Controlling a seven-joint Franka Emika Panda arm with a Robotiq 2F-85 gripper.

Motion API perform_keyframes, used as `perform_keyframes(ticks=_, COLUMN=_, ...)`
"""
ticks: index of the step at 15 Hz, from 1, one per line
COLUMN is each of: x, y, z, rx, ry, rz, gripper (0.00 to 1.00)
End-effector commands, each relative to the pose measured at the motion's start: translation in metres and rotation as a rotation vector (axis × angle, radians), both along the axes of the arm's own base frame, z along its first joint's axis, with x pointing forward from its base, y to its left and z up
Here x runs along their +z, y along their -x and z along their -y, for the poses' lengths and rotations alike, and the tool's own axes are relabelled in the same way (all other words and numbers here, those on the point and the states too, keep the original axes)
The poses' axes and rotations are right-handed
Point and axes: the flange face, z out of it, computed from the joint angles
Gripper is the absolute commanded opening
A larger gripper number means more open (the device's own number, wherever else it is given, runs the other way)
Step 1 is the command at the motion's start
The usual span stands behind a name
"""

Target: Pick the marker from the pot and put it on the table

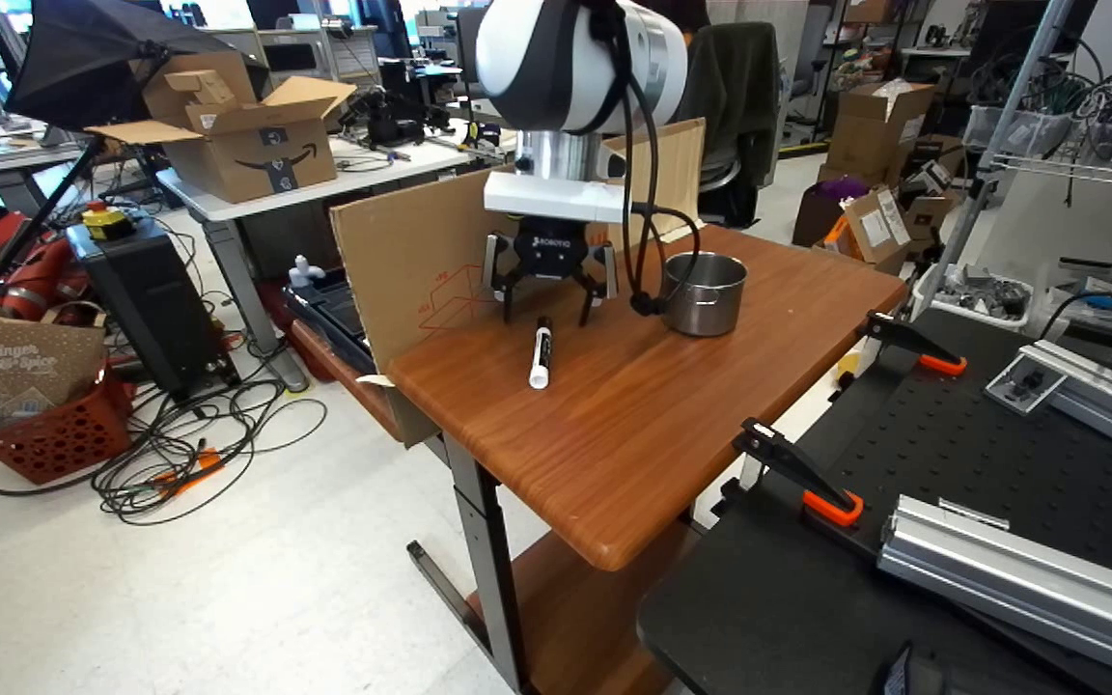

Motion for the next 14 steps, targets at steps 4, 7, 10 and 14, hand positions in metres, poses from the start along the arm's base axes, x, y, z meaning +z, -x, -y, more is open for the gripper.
perform_keyframes(ticks=4, x=0.040, y=0.017, z=-0.012, rx=0.080, ry=-0.012, rz=0.054, gripper=1.00)
perform_keyframes(ticks=7, x=0.038, y=0.013, z=-0.013, rx=0.084, ry=-0.008, rz=0.035, gripper=1.00)
perform_keyframes(ticks=10, x=0.039, y=0.018, z=-0.012, rx=0.099, ry=-0.001, rz=0.029, gripper=1.00)
perform_keyframes(ticks=14, x=0.039, y=0.019, z=-0.012, rx=0.103, ry=-0.001, rz=0.030, gripper=1.00)
